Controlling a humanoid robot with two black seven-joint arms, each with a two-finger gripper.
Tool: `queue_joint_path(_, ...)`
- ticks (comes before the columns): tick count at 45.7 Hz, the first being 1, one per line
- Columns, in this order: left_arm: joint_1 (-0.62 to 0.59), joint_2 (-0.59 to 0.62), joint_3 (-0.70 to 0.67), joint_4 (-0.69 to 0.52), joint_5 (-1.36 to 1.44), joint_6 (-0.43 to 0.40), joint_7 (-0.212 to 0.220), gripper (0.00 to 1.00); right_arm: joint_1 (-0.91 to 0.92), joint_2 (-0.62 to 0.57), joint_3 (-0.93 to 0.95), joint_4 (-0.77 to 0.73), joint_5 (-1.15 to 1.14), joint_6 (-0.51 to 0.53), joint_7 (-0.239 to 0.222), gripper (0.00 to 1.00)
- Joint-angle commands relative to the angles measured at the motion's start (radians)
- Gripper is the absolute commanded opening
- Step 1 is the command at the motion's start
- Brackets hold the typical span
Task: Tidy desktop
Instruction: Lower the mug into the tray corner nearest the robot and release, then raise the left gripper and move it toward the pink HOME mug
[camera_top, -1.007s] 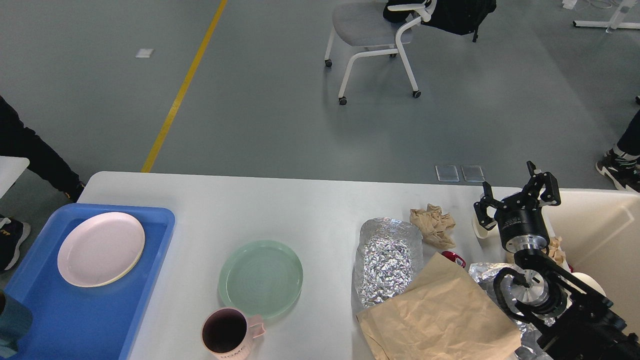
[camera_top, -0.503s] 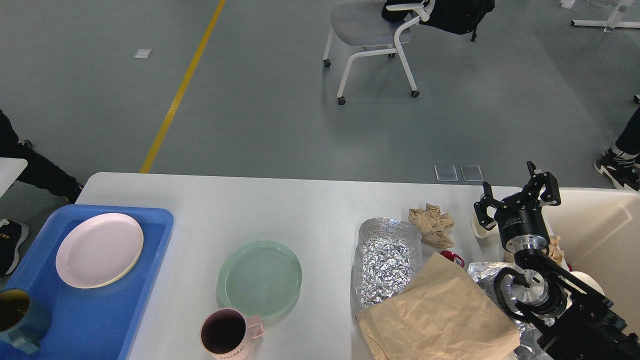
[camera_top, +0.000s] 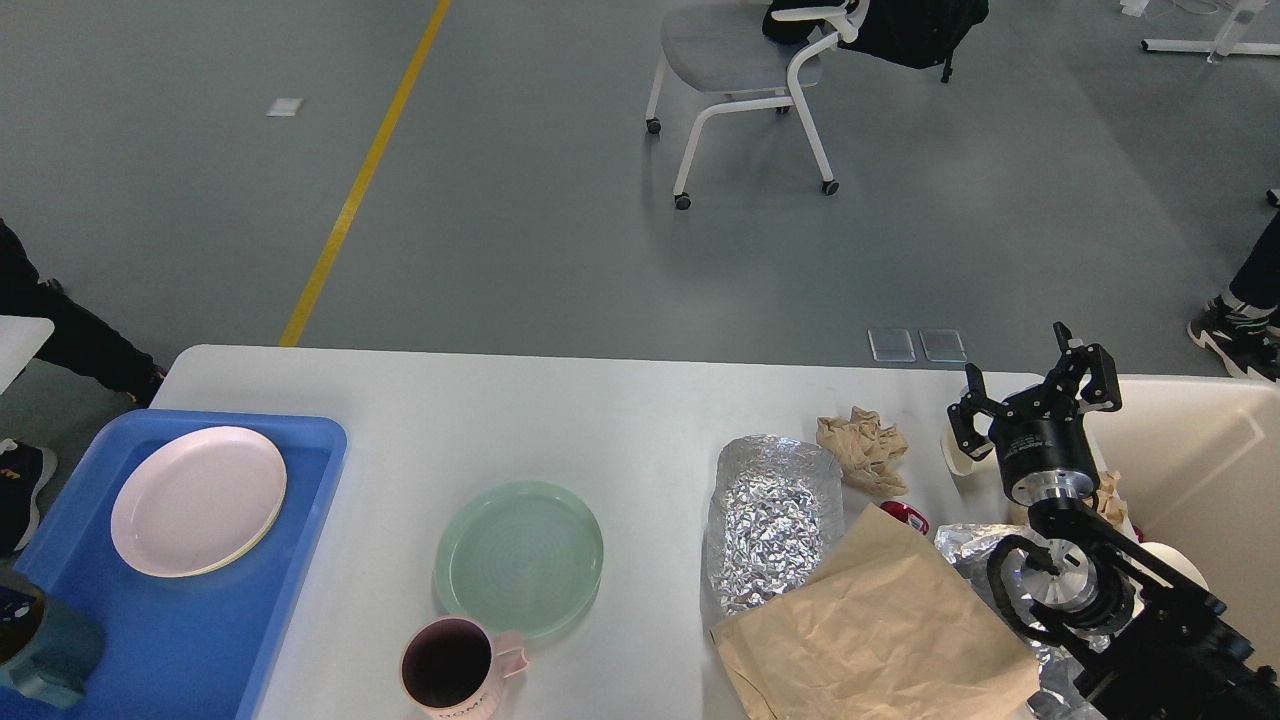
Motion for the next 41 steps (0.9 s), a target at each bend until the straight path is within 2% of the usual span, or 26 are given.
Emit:
queue_joint_path(1, -0.086, 0.039, 0.067, -0.038, -0.013, -0.048, -0.004, 0.94, 0.000, 0.000, 0.000, 0.000, 0.000, 0.000, 0.001, 1.00)
queue_joint_path(5, -0.223, 0.037, 0.189, -0.068, -0.027, -0.107, -0.005, 0.94, 0.000, 0.000, 0.000, -0.002, 0.000, 0.000, 0.001, 1.00)
queue_joint_path(11, -0.471, -0.001, 0.441, -0.148, -0.101, -0.126, -0.001, 0.94, 0.000, 0.000, 0.000, 0.000, 0.000, 0.000, 0.001, 1.00)
queue_joint_path(13, -0.566, -0.029, 0.522, -0.182, -0.119, -0.126, 0.001, 0.94, 0.000, 0.000, 0.000, 0.000, 0.000, 0.000, 0.001, 1.00)
queue_joint_path(14, -0.706, -0.068, 0.632, -0.232, -0.145, -0.126, 0.001, 0.94, 0.000, 0.000, 0.000, 0.000, 0.000, 0.000, 0.001, 1.00)
queue_joint_path(17, -0.815, -0.134, 0.711, -0.280, -0.170, -0.128, 0.002, 0.94, 0.000, 0.000, 0.000, 0.000, 0.000, 0.000, 0.001, 1.00)
queue_joint_path(26, -1.071, -0.401, 0.795, -0.463, -0.234, -0.126, 0.005, 0.94, 0.000, 0.000, 0.000, 0.000, 0.000, 0.000, 0.001, 1.00)
queue_joint_path(41, -1.468, -0.822, 0.777, -0.797, -0.532, -0.126, 0.005, 0.94, 0.000, 0.000, 0.000, 0.000, 0.000, 0.000, -0.001, 1.00)
